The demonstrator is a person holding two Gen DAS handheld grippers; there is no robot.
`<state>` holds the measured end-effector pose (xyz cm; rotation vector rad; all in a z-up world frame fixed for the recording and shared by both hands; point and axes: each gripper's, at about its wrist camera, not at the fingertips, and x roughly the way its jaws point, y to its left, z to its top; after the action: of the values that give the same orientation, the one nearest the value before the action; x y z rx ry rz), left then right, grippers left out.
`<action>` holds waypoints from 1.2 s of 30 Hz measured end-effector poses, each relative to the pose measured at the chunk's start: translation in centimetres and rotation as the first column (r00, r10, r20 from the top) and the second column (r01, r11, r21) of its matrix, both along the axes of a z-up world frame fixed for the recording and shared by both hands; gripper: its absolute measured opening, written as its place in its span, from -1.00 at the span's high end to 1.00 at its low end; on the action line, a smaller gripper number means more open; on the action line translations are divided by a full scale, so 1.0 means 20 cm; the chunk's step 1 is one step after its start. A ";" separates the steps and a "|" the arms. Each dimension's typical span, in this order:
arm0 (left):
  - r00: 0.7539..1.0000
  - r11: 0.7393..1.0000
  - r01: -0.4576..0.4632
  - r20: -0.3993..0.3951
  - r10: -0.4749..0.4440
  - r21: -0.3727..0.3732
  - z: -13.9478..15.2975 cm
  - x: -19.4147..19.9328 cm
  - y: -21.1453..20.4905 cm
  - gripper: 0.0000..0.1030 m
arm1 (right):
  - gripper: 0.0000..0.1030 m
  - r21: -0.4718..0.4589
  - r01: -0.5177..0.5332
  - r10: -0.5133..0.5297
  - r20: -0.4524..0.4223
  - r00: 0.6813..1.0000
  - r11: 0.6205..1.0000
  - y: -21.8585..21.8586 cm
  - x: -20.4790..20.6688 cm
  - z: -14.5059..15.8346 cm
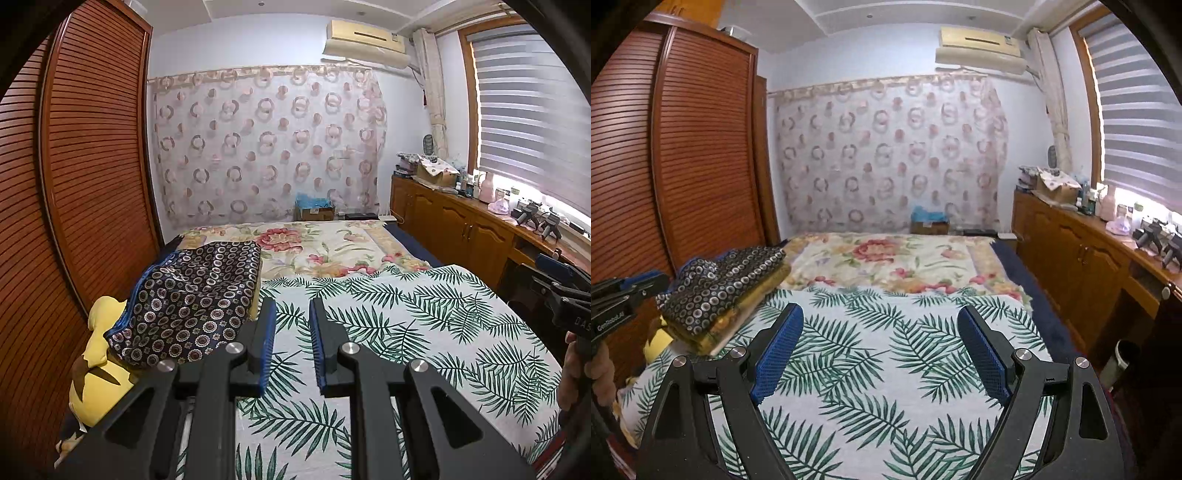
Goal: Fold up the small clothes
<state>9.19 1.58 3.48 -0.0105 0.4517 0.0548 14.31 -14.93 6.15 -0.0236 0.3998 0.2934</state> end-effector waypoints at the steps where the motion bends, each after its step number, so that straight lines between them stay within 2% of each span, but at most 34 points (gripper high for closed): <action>1: 1.000 1.000 0.000 0.000 0.000 0.000 0.00 0.00 0.00 0.68 | -0.70 0.001 0.000 0.000 0.000 1.000 1.000 0.01 0.00 0.00; 36: 1.000 1.000 -0.023 0.011 0.023 0.020 0.00 -0.01 -0.01 0.66 | -0.70 0.001 0.000 0.000 0.001 1.000 1.000 0.01 0.00 0.00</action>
<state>8.93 1.30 3.52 0.0041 0.4400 0.0821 14.30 -14.75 6.05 -0.0222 0.3991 0.2934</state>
